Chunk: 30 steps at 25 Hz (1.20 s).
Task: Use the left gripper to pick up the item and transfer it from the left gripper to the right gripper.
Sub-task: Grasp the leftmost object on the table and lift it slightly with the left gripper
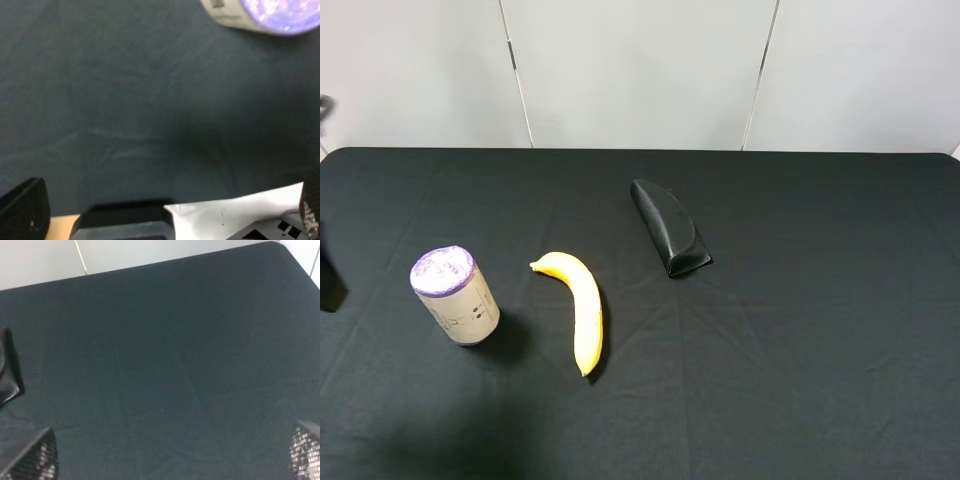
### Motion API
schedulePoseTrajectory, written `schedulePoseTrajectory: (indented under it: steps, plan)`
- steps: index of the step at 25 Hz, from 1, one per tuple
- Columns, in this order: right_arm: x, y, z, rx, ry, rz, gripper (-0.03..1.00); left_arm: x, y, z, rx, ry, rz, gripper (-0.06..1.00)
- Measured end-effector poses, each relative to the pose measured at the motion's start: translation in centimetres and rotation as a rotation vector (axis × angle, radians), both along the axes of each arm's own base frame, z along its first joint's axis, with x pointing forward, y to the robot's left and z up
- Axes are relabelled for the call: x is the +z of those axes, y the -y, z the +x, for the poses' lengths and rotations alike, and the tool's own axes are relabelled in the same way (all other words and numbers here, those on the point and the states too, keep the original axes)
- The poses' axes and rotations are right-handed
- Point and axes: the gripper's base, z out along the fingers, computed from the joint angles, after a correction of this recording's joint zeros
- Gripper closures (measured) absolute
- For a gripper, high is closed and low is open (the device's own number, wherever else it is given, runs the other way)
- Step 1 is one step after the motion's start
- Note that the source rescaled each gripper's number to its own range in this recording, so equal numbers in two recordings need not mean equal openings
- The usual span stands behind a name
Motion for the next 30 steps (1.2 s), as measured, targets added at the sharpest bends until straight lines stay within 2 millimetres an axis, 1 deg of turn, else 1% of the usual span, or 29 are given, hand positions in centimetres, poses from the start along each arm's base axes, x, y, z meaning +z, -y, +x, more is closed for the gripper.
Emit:
schedulePoseTrajectory:
  steps: [7,21,25,30]
  plan:
    - [0.0,0.0,0.0,0.000,0.000,0.000,-0.03,-1.9,2.0,2.1,-0.041,-0.018,0.001,-0.06]
    - [0.0,0.0,0.0,0.000,-0.001,0.000,-0.03,-6.0,5.7,4.8,-0.130,-0.054,0.019,-0.06]
    - [0.0,0.0,0.0,0.000,-0.001,0.000,-0.03,-7.4,6.5,5.5,-0.136,-0.069,0.045,-0.06]
    - [0.0,0.0,0.0,0.000,-0.001,0.000,-0.03,-8.5,7.2,6.4,-0.155,-0.046,0.094,-0.06]
